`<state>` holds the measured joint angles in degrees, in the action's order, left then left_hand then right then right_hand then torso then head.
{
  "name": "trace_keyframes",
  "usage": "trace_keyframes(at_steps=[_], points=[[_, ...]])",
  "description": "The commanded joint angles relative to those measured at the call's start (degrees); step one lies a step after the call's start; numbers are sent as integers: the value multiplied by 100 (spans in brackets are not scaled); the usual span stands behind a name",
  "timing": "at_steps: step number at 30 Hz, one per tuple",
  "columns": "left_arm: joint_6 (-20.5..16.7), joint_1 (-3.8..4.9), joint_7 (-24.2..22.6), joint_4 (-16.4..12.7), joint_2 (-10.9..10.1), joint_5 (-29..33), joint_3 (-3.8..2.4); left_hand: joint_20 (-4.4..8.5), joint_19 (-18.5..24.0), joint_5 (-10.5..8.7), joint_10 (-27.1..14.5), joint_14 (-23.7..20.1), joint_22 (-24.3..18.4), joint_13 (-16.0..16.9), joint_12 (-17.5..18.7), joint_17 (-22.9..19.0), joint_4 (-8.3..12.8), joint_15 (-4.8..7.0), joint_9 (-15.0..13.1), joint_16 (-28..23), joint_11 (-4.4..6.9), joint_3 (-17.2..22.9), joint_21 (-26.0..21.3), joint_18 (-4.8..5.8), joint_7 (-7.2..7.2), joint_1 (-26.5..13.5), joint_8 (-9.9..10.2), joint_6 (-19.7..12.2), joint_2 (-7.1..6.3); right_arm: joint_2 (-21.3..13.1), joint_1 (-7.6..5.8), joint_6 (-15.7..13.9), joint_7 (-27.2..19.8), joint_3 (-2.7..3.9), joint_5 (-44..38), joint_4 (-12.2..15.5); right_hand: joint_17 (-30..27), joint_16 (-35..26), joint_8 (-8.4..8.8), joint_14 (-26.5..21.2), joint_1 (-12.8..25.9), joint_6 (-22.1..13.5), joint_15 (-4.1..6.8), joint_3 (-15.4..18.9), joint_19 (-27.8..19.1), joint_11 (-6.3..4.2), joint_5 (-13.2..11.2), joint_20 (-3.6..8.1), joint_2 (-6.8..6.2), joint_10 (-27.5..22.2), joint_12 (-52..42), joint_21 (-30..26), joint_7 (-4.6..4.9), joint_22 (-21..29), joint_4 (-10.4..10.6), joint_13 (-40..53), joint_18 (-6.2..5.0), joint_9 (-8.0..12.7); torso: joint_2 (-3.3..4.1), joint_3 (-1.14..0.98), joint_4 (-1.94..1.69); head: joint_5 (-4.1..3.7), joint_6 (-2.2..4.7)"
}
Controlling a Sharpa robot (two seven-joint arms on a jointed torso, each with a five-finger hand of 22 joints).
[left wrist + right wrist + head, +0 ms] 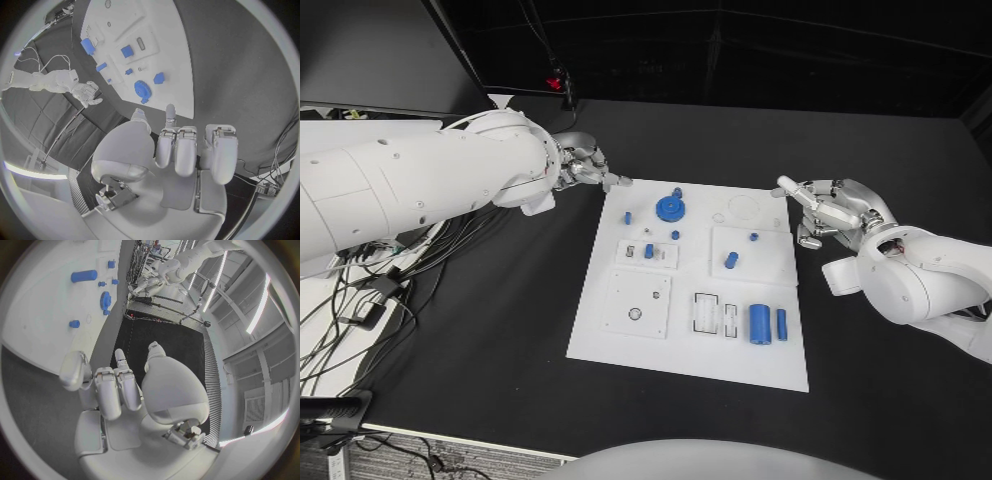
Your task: Assemble the parts on the task board
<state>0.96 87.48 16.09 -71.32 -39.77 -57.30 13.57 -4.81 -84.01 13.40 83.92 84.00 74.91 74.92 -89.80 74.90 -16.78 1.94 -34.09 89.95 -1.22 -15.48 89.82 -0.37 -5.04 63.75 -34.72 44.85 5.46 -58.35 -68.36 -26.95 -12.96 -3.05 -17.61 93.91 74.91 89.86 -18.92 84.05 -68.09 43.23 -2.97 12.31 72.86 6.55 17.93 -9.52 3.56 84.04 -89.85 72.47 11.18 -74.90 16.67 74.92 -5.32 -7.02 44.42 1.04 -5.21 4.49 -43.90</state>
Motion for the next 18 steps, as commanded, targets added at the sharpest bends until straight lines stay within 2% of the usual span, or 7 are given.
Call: trace_keyframes(at_steps=[1,5,7,13,18], points=[[525,-69,-236,156,98,-203,-4,-34,-599,-145,608,600,1509,1508,-20,1510,-3,-17,45,5,-44,-7,18,37,-7,-102,67,79,52,3,-5,68,-130,3,58,-6,1509,14,-36,595,-20,-49,-42,33,-9,37,15,-13,55,596,-15,-5,0,-319,-1,1508,-36,-6,-4,1,-12,4,36],[670,-135,-301,288,197,-285,-4,-39,-599,-821,608,600,1509,1508,-20,1510,0,-26,129,5,-52,-134,18,37,-10,-487,153,186,129,6,-4,70,-126,3,63,-19,1509,14,-38,595,-19,-55,-42,35,-15,38,13,-13,57,596,-15,-12,0,-315,-2,1508,-38,-6,-12,-5,-10,5,38],[687,-151,-345,316,221,-302,-4,-41,-599,-977,608,600,1509,1508,-20,1510,-2,-27,147,5,-49,-172,18,37,-10,-607,174,218,145,8,-3,71,-122,3,63,-22,1509,14,-38,595,-19,-55,-42,35,-15,38,13,-13,57,596,-15,-12,0,-315,-2,1508,-38,-6,-11,-6,-10,4,43],[721,-175,-427,375,284,-325,-4,-37,-599,-1059,608,600,1509,1508,-20,1510,-12,-18,182,5,-36,-283,18,37,5,-898,220,303,164,11,0,65,-101,3,64,-35,1509,14,-39,595,-21,-58,-42,35,-17,38,13,-13,59,596,-15,-14,1,-314,-3,1508,-38,-5,-9,-9,-13,-17,62],[725,-185,-461,411,331,-329,-4,-31,-599,-1062,608,600,1509,1508,-20,1510,-4,-14,188,5,-30,-311,18,37,11,-967,229,331,185,7,1,64,-86,3,64,-40,1509,14,-39,595,-21,-58,-42,35,-17,38,13,-13,59,596,-15,-14,1,-314,-3,1508,-38,-5,-6,-8,-14,-29,69]])
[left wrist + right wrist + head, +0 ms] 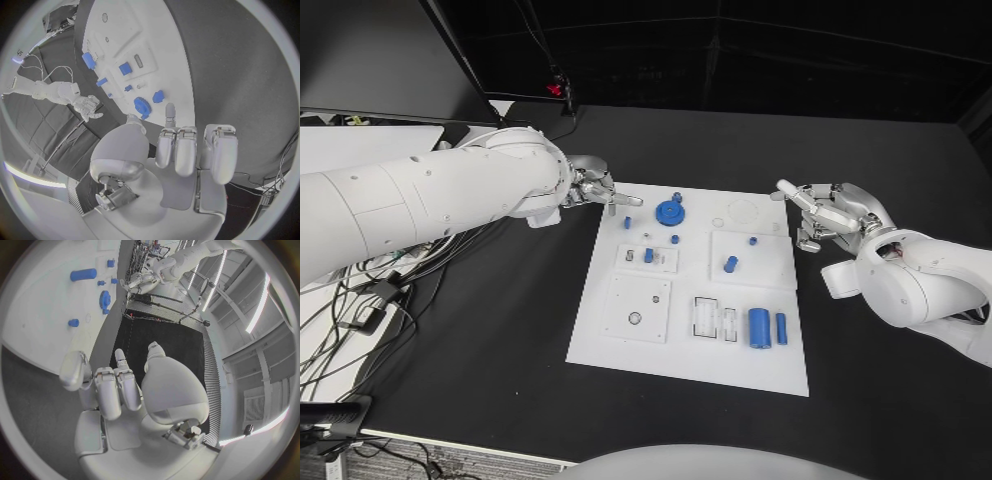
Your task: Assemble the parts on the task board
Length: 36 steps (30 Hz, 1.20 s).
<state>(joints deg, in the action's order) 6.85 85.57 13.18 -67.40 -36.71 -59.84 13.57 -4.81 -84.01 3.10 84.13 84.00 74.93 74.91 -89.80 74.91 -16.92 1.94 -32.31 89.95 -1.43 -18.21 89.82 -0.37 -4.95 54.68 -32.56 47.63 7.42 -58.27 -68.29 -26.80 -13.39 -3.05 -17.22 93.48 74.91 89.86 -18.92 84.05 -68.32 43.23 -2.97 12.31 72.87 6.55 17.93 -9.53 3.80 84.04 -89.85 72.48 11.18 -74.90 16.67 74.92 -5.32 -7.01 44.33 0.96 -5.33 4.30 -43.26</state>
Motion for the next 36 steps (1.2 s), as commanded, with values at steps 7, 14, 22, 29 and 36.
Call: trace_keyframes(at_steps=[7,14,22,29,36], points=[[359,-7,-144,198,184,-77,-5,-25,-599,-22,587,600,1507,1509,-20,1509,41,-9,19,5,-4,-16,18,37,7,6,32,78,34,4,-4,44,-30,3,25,1,1509,14,-40,595,0,-63,-42,35,-21,38,15,-13,38,596,-15,-20,2,-311,-5,1508,-40,-6,7,1,9,-35,7],[587,-29,-55,349,355,-77,-5,-21,-599,-12,587,600,1507,1509,-20,1509,48,-7,36,5,-2,27,18,37,8,150,66,92,90,28,-3,40,-25,3,24,-1,1509,14,-42,595,-5,-68,-42,35,-22,39,19,-13,41,596,-15,-21,2,-311,-7,1508,-40,-5,5,3,14,-49,-11],[833,-49,175,426,459,-78,-5,-21,-599,27,587,600,1507,1509,-20,1509,43,-9,57,5,-4,67,18,37,6,311,109,99,150,20,-3,34,-20,3,24,8,1509,14,-48,595,-16,-78,-43,35,-24,40,29,-13,45,596,-15,-25,3,-310,-11,1508,-41,-5,4,-6,-9,-89,-39],[899,-64,318,489,509,-79,-5,-21,-599,70,587,600,1507,1509,-20,1509,40,-12,67,5,-4,100,18,37,4,402,134,107,229,23,-3,39,-12,3,24,14,1509,14,-70,595,-40,-97,-46,38,-22,42,72,-14,56,596,-15,-27,6,-313,-14,1508,-40,-6,4,-1,-4,-95,-94],[881,-68,389,531,531,-80,-5,-21,-599,163,587,600,1507,1509,-20,1509,37,-11,74,5,-1,113,18,37,8,481,152,127,278,18,-3,40,-9,3,24,11,1509,14,-74,595,-44,-100,-46,39,-21,42,79,-15,57,596,-15,-27,6,-313,-14,1508,-40,-6,1,2,1,-107,-118]])
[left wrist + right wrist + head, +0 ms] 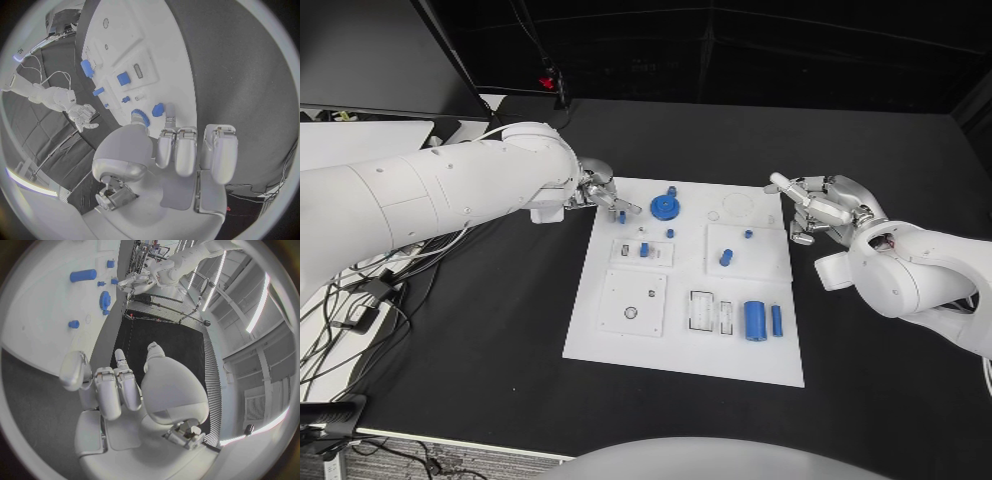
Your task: Assemble the parts on the task board
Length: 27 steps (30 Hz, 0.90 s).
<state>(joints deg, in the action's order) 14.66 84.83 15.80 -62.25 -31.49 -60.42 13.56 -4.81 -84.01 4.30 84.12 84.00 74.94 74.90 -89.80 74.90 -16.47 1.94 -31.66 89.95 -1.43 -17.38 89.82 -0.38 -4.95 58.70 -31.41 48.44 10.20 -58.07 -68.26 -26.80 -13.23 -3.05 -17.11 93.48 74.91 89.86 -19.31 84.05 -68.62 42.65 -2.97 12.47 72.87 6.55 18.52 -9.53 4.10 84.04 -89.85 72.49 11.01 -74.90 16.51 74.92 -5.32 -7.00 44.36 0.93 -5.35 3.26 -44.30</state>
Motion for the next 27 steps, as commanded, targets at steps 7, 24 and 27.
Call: trace_keyframes(at_steps=[7,24,27], points=[[90,6,101,62,42,-22,-4,-21,-599,137,588,600,1506,1510,-20,1510,-6,-8,16,5,3,58,18,38,14,194,56,65,70,1,-6,41,-23,3,14,7,1509,14,-41,595,-19,-46,-47,24,-22,42,32,-15,30,596,-15,-30,23,-313,2,1508,-40,-8,-5,2,-5,-16,-28],[219,-4,-17,168,162,-21,-4,-14,-599,590,588,600,1506,1510,-20,1510,-7,12,42,5,26,96,18,38,39,616,125,126,132,7,-6,40,-17,3,14,-3,1509,14,-41,595,-19,-46,-47,24,-22,42,32,-15,30,596,-15,-30,23,-313,2,1508,-40,-8,-3,-1,1,-79,-62],[243,-6,-17,157,178,-21,-4,-12,-599,607,588,600,1506,1510,-20,1510,-5,12,45,5,25,92,18,38,39,641,133,123,125,4,-6,38,-13,3,14,-4,1509,14,-53,595,-28,-53,-47,26,-23,43,53,-15,37,596,-15,-32,23,-313,3,1508,-41,-9,4,0,-15,-117,-74]])
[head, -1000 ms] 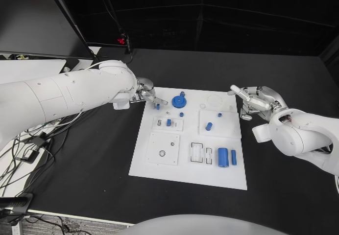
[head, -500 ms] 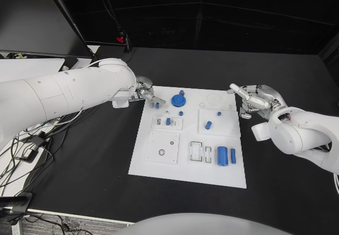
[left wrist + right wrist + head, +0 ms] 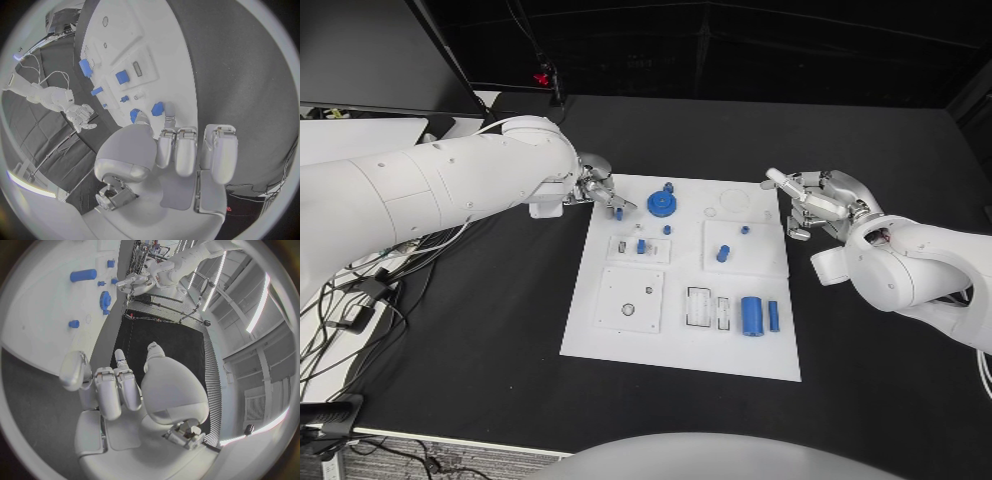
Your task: Assemble the parts on the task board
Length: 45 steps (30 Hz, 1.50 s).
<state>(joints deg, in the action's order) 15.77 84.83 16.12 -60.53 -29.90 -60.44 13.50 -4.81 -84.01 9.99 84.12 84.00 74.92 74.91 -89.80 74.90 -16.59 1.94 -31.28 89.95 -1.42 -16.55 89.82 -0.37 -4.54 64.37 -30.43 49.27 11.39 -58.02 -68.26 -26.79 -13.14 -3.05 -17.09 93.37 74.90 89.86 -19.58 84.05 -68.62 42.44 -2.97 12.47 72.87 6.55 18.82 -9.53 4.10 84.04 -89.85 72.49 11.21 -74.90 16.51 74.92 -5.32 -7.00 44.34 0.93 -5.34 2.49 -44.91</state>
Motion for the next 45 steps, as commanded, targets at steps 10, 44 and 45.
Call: trace_keyframes(at_steps=[10,44,45], points=[[210,-10,-6,-18,19,-19,1,-9,-599,120,588,600,1508,1509,-20,1510,7,15,14,5,29,19,18,37,3,173,54,50,21,7,-6,35,-17,3,12,4,1510,14,-26,595,-28,-32,-47,26,-23,43,23,-15,37,596,-15,-33,4,-313,3,1508,-41,-10,4,-1,1,2,-46],[114,-11,25,47,60,-18,0,3,-599,762,588,600,1508,1509,-20,1510,-4,34,50,5,51,108,18,37,27,514,149,77,262,6,-5,32,14,3,11,1,1510,14,-33,595,-31,-36,-48,30,-21,43,29,-16,38,596,-15,-33,4,-314,4,1508,-40,-10,1,0,1,-10,-95],[117,-11,24,48,61,-18,0,3,-599,781,588,600,1508,1509,-20,1510,-4,35,52,5,53,117,18,37,28,541,153,78,270,6,-5,32,13,3,11,0,1510,14,-33,595,-31,-36,-48,30,-21,43,29,-16,38,596,-15,-33,4,-314,4,1508,-40,-10,-1,1,2,-11,-95]])
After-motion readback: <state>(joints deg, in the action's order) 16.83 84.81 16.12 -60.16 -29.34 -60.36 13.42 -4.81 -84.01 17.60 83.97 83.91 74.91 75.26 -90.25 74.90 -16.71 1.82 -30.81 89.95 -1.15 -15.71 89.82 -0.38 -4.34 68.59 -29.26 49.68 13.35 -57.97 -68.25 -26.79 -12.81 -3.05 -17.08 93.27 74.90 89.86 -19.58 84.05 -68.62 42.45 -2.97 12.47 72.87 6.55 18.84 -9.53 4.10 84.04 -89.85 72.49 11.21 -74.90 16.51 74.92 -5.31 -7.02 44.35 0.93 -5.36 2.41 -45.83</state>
